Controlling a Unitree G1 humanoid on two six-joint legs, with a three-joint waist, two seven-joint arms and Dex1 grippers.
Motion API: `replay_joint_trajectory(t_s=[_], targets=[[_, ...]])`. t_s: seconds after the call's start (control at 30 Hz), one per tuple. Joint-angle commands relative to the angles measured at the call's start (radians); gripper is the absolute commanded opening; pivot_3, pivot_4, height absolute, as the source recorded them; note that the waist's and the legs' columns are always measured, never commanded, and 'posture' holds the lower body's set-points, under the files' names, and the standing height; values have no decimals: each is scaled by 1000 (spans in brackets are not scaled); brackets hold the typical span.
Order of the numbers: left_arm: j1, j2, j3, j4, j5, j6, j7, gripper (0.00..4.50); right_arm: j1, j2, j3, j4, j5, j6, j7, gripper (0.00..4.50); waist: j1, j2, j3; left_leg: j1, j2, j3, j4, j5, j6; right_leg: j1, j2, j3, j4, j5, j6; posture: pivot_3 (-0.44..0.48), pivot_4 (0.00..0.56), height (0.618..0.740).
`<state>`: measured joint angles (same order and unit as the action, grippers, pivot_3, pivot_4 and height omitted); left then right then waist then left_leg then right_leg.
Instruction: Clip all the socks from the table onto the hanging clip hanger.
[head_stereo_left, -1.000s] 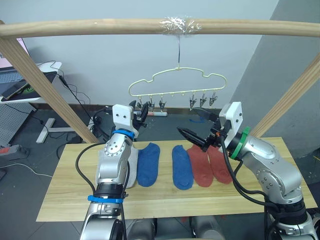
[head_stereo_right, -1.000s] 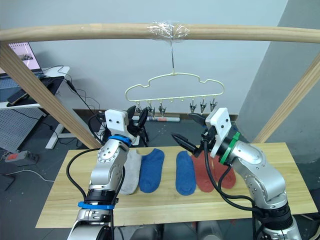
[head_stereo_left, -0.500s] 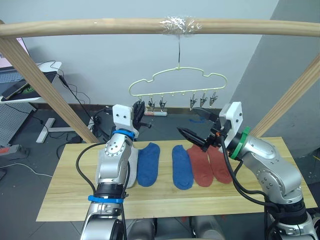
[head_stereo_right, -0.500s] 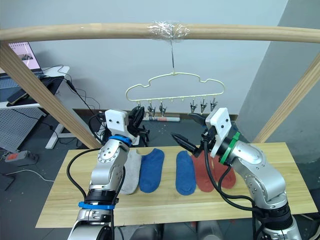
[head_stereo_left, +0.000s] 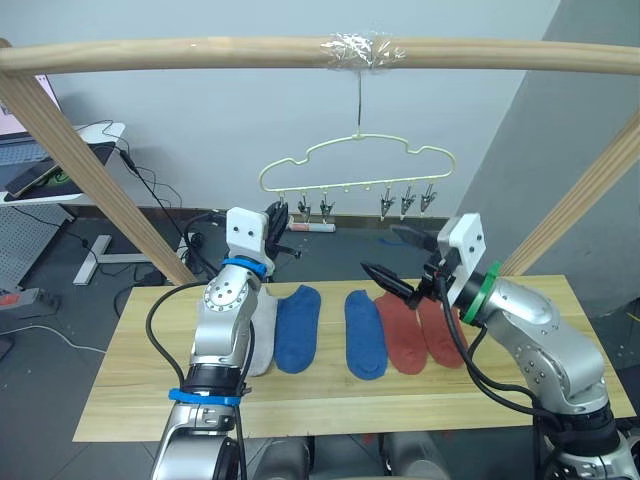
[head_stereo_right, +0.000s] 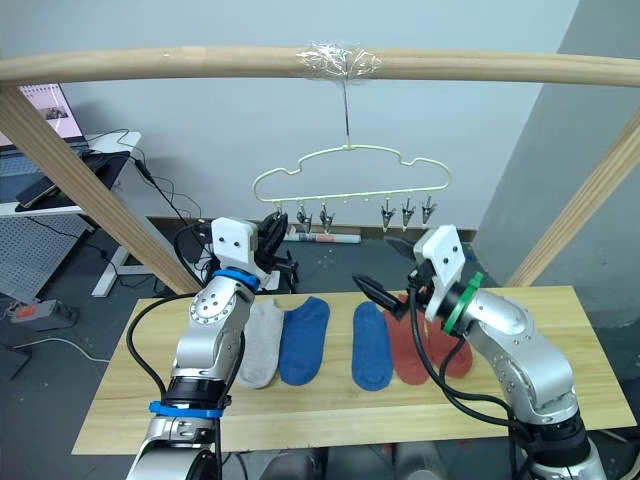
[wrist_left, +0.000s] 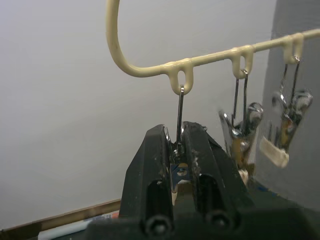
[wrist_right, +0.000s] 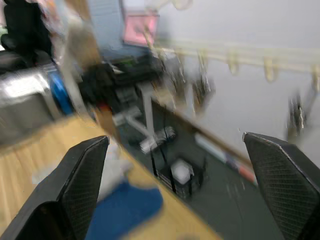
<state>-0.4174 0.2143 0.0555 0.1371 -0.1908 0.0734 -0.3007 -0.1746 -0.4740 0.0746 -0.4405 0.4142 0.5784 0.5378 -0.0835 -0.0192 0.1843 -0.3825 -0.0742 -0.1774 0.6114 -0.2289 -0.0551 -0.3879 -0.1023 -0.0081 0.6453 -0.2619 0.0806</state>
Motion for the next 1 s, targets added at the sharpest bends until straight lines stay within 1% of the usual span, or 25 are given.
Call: replay_joint_trajectory(t_s=[0.03, 0.1, 0.17, 0.3, 0.43, 0.47, 0.6, 0.73, 0.77, 0.8, 0.83, 1.0], targets=[[-22, 47, 8, -53, -9, 69, -36, 121, 42, -37, 24, 129, -131, -61, -38, 4500, 0, 0, 0, 0, 0, 0, 0, 0, 0, 0, 0, 0, 0, 0, 0, -168, 187, 740], [-35, 78, 34, -63, -39, 128, -53, 121, 56, -54, 46, 302, -227, -123, -71, 4500, -2, 1, 0, 1, 0, 0, 0, 0, 0, 0, 0, 0, 1, 0, 0, -148, 183, 740], [-45, 104, 49, -76, -60, 172, -70, 121, 32, -44, 50, 459, -278, -169, -95, 4500, -3, 1, 0, 2, 1, 1, 0, 0, 0, 0, 1, 0, 2, 0, 0, -139, 184, 740], [-42, 129, 52, -96, -66, 208, -80, 121, -49, -9, 74, 703, -353, -267, -98, 4500, -6, 1, 1, 2, 2, 2, 0, 0, 0, 0, 2, 1, 3, 0, 0, -122, 180, 740], [-21, 124, 48, -118, -65, 221, -80, 121, -131, 30, 61, 910, -392, -358, -120, 4500, -3, 1, 1, 2, 2, 2, 0, 1, 0, 0, 2, 2, 2, 1, -2, -114, 175, 740], [-16, 121, 45, -128, -66, 225, -80, 121, -150, 43, 48, 948, -386, -365, -123, 4500, -3, 1, 1, 2, 2, 2, 0, 1, 0, 0, 2, 2, 2, 3, -5, -111, 174, 740], [-3, 117, 43, -151, -67, 241, -80, 121, -182, 73, 32, 1034, -385, -366, -113, 4500, -2, 1, 1, 2, 2, 2, 0, 1, -1, 0, 2, 3, 2, 4, -6, -99, 168, 740], [-5, 119, 47, -158, -73, 256, -80, 121, -158, 79, 42, 1074, -397, -333, -79, 4500, -1, 1, 0, 3, 2, 2, 0, 1, -1, 0, 2, 3, 2, 4, -6, -99, 168, 740], [-4, 120, 47, -160, -74, 257, -81, 121, -148, 83, 33, 1077, -389, -317, -75, 4500, -1, 1, 0, 3, 2, 2, 0, 1, -1, 1, 2, 3, 2, 4, -5, -87, 160, 740], [-4, 120, 48, -161, -74, 259, -81, 121, -138, 85, 26, 1075, -384, -306, -73, 4132, 0, 1, -1, 3, 2, 2, 1, 1, -1, 1, 2, 3, 2, 4, -5, -87, 160, 740], [-4, 121, 48, -162, -75, 260, -80, 121, -129, 86, 19, 1070, -382, -298, -72, 3927, 1, 1, -1, 3, 2, 2, 1, 1, -1, 1, 2, 2, 2, 4, -5, -87, 160, 740], [-8, 117, 57, -163, -75, 258, -68, 121, -88, 73, 2, 1019, -377, -289, -60, 2157, 6, 0, -6, 4, 2, 2, 1, 1, -1, 2, 2, 3, 2, 4, -5, -83, 148, 740]])
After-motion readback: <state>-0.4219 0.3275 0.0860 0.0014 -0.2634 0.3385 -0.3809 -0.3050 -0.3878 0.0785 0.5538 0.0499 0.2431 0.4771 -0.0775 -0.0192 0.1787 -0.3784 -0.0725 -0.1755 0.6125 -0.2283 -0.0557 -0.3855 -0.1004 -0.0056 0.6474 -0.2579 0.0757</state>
